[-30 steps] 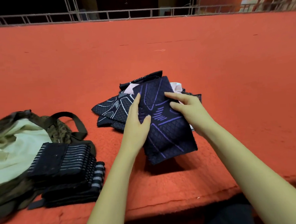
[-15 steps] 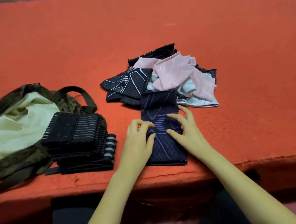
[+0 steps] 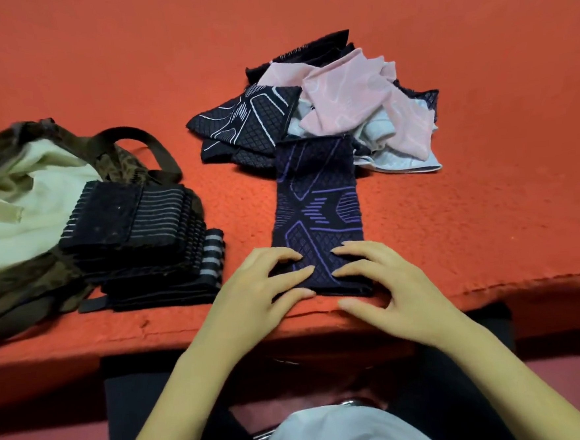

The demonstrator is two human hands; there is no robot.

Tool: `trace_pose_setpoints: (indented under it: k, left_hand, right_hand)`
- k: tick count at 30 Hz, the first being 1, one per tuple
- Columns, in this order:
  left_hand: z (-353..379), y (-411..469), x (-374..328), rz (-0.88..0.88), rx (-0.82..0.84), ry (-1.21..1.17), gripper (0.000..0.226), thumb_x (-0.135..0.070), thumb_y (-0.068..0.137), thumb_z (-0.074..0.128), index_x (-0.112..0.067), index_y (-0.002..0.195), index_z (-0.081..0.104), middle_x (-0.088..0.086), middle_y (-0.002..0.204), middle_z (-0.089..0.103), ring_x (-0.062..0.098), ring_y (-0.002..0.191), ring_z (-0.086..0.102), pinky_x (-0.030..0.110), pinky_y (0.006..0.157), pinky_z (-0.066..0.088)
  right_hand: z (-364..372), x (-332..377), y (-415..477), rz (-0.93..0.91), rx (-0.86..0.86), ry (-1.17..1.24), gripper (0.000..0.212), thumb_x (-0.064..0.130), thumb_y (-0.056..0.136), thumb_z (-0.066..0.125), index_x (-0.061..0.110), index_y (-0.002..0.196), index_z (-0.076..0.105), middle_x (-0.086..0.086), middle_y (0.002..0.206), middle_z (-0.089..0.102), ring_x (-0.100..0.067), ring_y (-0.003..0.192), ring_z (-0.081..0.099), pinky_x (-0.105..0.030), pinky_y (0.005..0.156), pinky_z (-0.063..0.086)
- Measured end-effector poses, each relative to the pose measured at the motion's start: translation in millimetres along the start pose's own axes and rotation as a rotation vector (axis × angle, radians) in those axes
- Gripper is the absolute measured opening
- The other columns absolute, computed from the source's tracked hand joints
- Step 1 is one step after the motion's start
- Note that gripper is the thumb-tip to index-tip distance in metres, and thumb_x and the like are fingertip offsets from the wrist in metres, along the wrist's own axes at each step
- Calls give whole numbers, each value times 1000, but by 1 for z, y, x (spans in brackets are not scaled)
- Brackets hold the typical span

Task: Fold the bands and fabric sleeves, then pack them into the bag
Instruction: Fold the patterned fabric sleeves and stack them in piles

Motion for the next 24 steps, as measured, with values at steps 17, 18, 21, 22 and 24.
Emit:
trace_pose_setpoints:
  k: [17, 18, 21, 22, 24]
  left_hand:
    - [-6, 1, -4, -130, -3, -118, 38, -20, 76, 48, -16, 108, 68, -6, 115, 60, 13, 109, 52, 12, 102, 29]
    - [-6, 1, -4, -126, 2, -124, 37, -20, 77, 49, -16, 109, 67, -7, 116, 59, 12, 111, 51, 12, 102, 29]
    - [-5, 1, -4, -99, 16, -140, 30, -25, 83, 54, -16, 109, 64, -6, 115, 58, 10, 113, 50, 21, 102, 35]
    - [-6, 2, -4, -106, 4, -162, 26, -25, 84, 53, -15, 106, 64, -6, 112, 59, 10, 110, 52, 26, 100, 39]
    - [-9, 6, -7, -177, -44, -238, 20, -24, 88, 49, -17, 101, 62, -11, 104, 61, 10, 101, 57, 35, 91, 44]
  right_hand:
    - [8, 1, 3, 45, -90, -51, 33, 44, 91, 46, 20, 100, 68, 11, 124, 60, -2, 125, 45, -20, 105, 33]
    - [8, 1, 3, 61, -104, -24, 34, 43, 92, 44, 19, 99, 68, 11, 122, 62, -1, 123, 46, -20, 105, 33]
    - [7, 1, 4, 131, -189, 54, 40, 42, 92, 40, 16, 104, 69, 15, 113, 63, -1, 114, 53, -20, 99, 38]
    - [6, 1, 5, 163, -227, 82, 42, 42, 91, 39, 15, 104, 69, 15, 107, 65, -3, 106, 58, -19, 93, 40]
    - [2, 2, 4, 208, -275, 153, 40, 44, 90, 40, 15, 94, 66, 13, 88, 66, -6, 82, 59, -20, 76, 41]
Point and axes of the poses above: each hand's wrist, its own y-axis towards the middle knuckle, its own z-axis out of the palm, x = y × z, the point moved 2 cm from there along y, towards the middle knuckle
